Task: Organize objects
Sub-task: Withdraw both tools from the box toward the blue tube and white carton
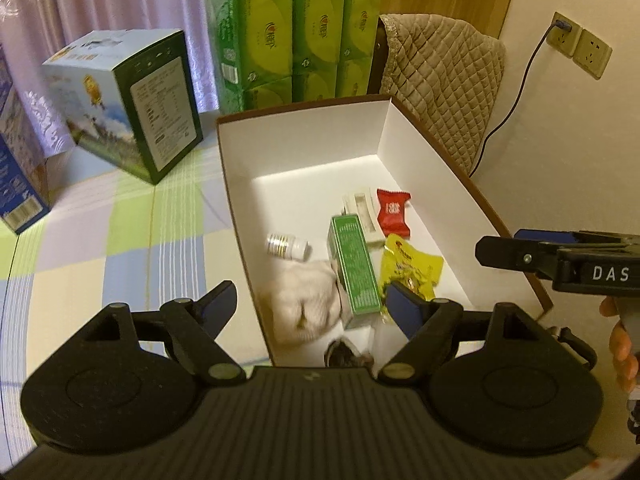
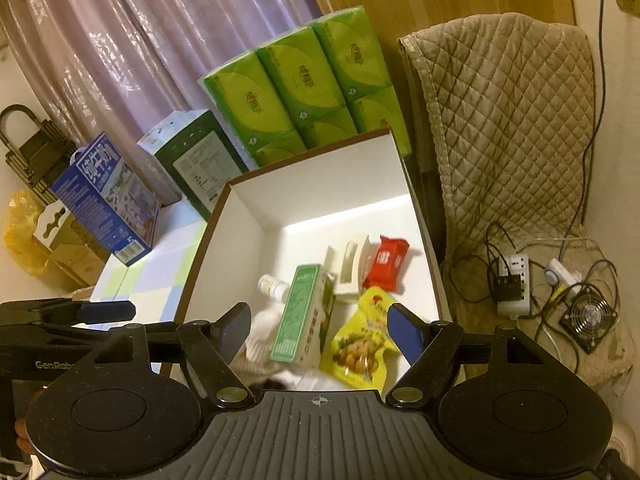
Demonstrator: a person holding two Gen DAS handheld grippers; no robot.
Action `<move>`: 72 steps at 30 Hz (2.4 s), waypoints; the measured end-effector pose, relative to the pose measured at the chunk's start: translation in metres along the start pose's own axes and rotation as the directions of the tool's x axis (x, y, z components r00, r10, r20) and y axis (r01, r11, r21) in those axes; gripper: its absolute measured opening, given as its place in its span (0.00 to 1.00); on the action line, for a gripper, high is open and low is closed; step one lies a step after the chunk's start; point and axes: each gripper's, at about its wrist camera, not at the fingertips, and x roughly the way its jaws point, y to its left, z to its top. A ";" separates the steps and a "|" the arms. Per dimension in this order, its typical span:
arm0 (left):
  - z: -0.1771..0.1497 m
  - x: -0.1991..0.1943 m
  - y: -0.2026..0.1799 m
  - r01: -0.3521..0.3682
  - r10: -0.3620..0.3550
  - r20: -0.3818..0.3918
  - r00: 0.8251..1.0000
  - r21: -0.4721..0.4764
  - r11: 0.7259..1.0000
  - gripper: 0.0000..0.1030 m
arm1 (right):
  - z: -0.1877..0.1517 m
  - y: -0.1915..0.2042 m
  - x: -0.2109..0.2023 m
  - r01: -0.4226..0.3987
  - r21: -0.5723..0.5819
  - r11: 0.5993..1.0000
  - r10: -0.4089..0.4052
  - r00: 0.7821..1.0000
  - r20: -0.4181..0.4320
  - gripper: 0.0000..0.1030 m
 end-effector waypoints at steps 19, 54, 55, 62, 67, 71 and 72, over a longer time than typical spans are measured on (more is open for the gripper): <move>-0.086 -0.048 0.018 -0.030 0.028 -0.042 0.999 -0.056 0.998 0.77 | -0.082 0.045 -0.033 0.015 -0.005 1.000 -0.015 0.997 -0.081 0.70; -0.217 -0.122 0.189 -0.197 0.171 -0.127 0.977 -0.234 0.952 0.77 | -0.189 0.216 0.035 -0.095 -0.151 0.984 0.049 0.958 -0.284 0.70; -0.219 -0.122 0.194 -0.201 0.174 -0.129 0.976 -0.238 0.950 0.77 | -0.191 0.221 0.039 -0.098 -0.161 0.982 0.049 0.957 -0.287 0.70; -0.226 -0.118 0.220 -0.219 0.185 -0.148 0.971 -0.265 0.939 0.77 | -0.200 0.240 0.062 -0.097 -0.193 0.976 0.035 0.952 -0.304 0.70; -0.228 -0.105 0.229 -0.231 0.190 -0.167 0.967 -0.273 0.934 0.77 | -0.202 0.240 0.074 -0.069 -0.178 0.982 0.010 0.950 -0.312 0.70; -0.226 -0.084 0.227 -0.224 0.180 -0.179 0.967 -0.271 0.936 0.77 | -0.200 0.231 0.080 -0.029 -0.161 0.987 -0.023 0.949 -0.313 0.70; -0.225 -0.079 0.227 -0.223 0.177 -0.182 0.967 -0.275 0.935 0.78 | -0.199 0.228 0.081 -0.017 -0.155 0.988 -0.032 0.949 -0.313 0.70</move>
